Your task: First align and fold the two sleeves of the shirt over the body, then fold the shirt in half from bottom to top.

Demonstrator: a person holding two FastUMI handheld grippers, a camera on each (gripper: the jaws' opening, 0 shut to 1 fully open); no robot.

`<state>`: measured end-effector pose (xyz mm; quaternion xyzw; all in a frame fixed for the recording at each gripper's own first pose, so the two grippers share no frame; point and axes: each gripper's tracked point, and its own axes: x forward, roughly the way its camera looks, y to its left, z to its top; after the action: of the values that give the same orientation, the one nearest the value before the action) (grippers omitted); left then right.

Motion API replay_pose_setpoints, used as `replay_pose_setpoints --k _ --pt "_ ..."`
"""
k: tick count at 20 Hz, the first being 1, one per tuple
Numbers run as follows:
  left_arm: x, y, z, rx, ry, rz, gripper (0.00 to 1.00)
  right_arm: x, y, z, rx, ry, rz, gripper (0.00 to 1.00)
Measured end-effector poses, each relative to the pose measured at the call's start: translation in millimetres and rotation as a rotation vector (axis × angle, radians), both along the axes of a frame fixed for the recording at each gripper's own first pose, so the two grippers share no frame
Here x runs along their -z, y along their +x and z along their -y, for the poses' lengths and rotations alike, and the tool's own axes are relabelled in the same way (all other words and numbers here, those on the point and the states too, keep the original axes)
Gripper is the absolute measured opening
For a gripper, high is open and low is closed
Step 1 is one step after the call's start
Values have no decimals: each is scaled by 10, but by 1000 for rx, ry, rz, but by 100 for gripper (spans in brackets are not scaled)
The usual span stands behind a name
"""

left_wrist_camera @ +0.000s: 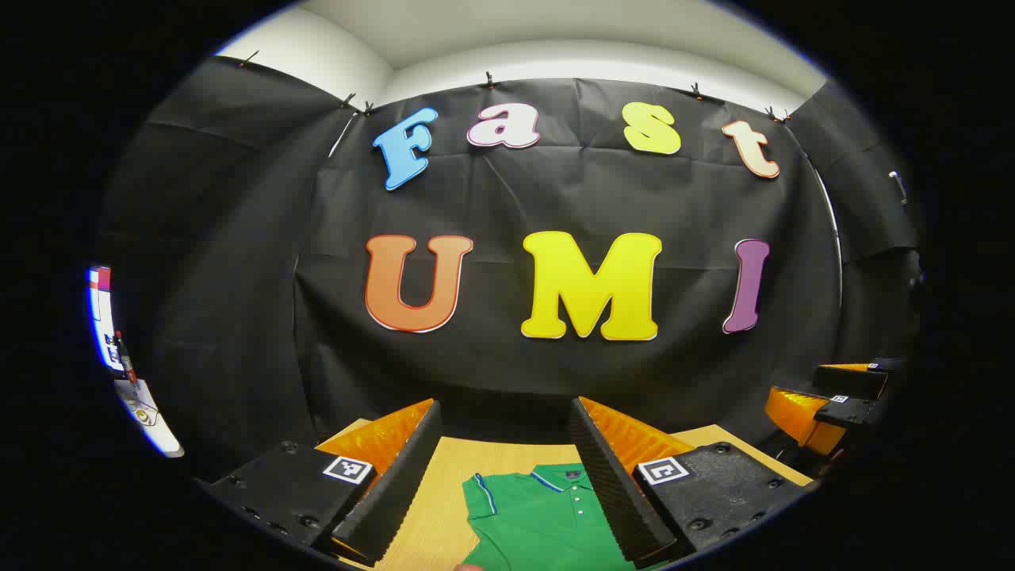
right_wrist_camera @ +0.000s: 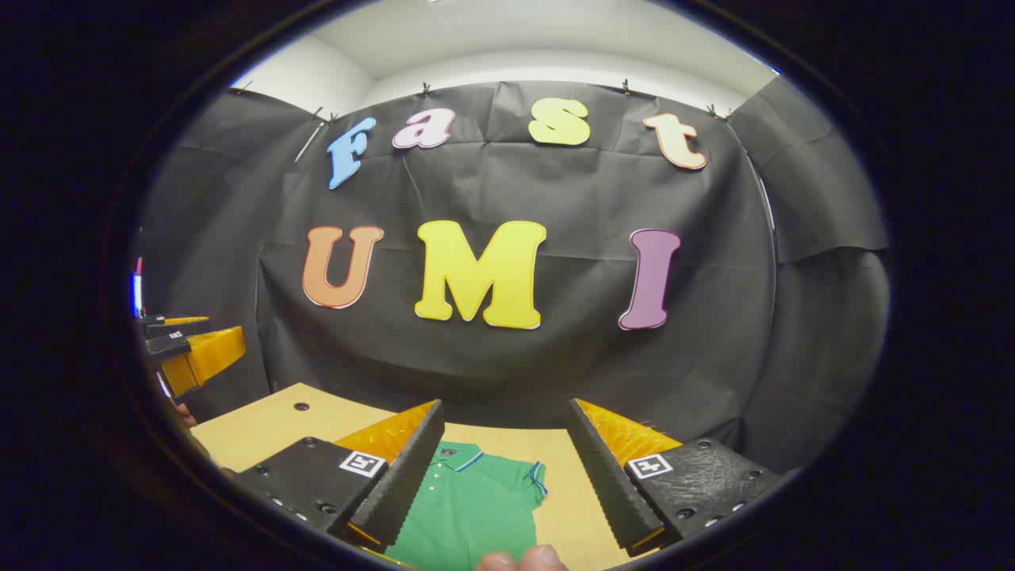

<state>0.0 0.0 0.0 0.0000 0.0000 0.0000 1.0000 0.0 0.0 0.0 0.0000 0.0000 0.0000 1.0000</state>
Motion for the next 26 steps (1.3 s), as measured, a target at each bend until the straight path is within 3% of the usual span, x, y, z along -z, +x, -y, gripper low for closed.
replay_pose_setpoints --k 9,15,16,21,26 --pt "52 198 329 74 4 -13 100 84 100 252 46 16 -30 95" --pt "129 181 380 74 -9 -33 100 167 79 336 50 4 -54 97" --pt "124 172 385 74 -7 -33 100 179 74 340 47 7 -62 93" --pt "141 177 389 65 -2 -37 100 238 137 361 39 14 -81 97" --pt "214 221 391 56 7 -61 100 536 321 409 14 8 -172 97"
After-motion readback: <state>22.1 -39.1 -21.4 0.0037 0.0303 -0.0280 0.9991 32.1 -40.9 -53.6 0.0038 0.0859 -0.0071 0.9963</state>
